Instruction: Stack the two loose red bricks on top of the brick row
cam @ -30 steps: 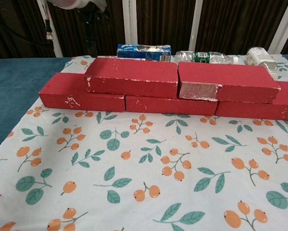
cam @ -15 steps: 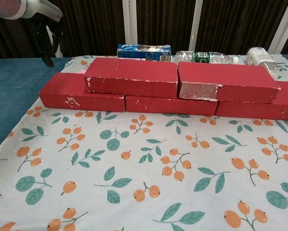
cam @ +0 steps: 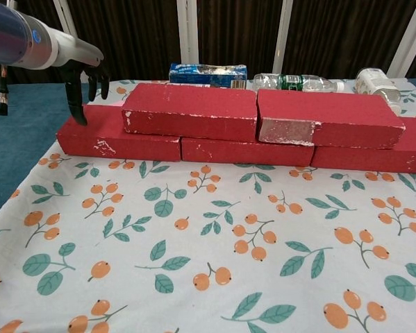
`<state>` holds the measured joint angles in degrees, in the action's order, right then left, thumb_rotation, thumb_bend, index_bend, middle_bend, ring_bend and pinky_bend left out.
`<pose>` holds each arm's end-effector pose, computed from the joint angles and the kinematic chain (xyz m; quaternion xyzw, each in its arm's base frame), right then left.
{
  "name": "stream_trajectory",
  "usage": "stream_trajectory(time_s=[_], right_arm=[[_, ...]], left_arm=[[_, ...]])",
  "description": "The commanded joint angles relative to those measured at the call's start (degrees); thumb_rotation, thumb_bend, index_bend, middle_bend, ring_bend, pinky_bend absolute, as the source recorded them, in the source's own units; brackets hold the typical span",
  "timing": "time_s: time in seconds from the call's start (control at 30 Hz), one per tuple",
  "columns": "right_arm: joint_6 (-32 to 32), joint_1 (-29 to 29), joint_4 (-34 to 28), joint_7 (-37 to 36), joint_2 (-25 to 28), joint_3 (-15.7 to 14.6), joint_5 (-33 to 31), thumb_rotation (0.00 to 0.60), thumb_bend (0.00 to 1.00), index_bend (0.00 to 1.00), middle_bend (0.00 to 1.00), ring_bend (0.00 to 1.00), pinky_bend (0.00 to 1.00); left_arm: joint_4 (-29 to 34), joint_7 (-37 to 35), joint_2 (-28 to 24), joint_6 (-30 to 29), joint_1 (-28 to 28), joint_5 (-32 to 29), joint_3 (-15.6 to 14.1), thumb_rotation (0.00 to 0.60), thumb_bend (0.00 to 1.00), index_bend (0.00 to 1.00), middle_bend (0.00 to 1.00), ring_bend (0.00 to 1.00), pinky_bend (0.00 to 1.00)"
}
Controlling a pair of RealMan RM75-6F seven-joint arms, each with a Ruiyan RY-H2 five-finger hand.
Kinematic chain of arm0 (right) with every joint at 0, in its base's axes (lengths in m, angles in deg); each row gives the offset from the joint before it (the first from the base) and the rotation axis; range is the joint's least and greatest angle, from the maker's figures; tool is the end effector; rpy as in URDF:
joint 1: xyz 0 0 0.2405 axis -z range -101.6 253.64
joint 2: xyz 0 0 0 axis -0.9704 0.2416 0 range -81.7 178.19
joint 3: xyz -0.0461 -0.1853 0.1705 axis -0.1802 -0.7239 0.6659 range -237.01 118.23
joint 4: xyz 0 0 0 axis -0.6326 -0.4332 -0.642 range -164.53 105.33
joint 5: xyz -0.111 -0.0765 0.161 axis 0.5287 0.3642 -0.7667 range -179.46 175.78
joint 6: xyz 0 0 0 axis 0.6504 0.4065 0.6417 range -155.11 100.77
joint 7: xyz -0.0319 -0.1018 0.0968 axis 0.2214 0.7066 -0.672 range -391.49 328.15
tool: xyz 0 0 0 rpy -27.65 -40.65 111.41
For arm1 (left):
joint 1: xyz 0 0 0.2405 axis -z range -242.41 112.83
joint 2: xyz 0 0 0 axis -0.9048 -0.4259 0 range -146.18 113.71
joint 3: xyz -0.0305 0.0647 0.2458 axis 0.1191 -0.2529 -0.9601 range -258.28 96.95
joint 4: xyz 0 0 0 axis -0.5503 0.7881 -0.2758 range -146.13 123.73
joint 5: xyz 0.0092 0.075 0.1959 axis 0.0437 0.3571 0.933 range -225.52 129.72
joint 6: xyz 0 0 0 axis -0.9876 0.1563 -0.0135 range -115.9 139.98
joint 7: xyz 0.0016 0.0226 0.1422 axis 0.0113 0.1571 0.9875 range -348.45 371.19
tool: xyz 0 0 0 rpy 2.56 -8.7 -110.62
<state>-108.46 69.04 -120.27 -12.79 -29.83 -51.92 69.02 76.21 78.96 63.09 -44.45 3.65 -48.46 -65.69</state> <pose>-0.3151 -0.2034 0.0942 0.5522 -0.4215 0.3102 0.6490 -0.0921 0.4293 0.0430 -0.7329 -0.3583 -0.1212 0.5655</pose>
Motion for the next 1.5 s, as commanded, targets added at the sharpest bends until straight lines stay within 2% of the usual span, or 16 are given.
stream_trajectory(time_s=[0.03, 0.27, 0.73, 1.5], right_arm=[[0.1, 0.0, 0.0, -0.1, 0.0, 0.0, -0.1, 0.600, 0.19, 0.00, 0.00, 0.00, 0.00], [0.0, 0.0, 0.2, -0.4, 0.1, 0.1, -0.2, 0.600, 0.19, 0.00, 0.00, 0.00, 0.00], [0.1, 0.0, 0.3, -0.3, 0.0, 0.2, -0.2, 0.600, 0.19, 0.00, 0.00, 0.00, 0.00], [0.1, -0.1, 0.2, -0.5, 0.1, 0.3, -0.3, 0.600, 0.19, 0.00, 0.00, 0.00, 0.00]], left_arm=[[-1.5, -0.3, 1.7, -0.2, 0.9, 0.2, -0.6, 0.600, 0.00, 0.29, 0.29, 0.03, 0.11], [-3.1, 0.1, 4.1, -0.3, 2.5, -1.0, -1.8, 0.600, 0.00, 0.29, 0.29, 0.03, 0.11], [-4.2, 0.0, 5.1, -0.8, 3.6, -1.7, -2.8, 0.600, 0.00, 0.29, 0.29, 0.03, 0.11], [-3.9, -1.1, 5.6, -1.3, 4.6, -1.8, -2.8, 0.600, 0.00, 0.28, 0.29, 0.03, 0.11]])
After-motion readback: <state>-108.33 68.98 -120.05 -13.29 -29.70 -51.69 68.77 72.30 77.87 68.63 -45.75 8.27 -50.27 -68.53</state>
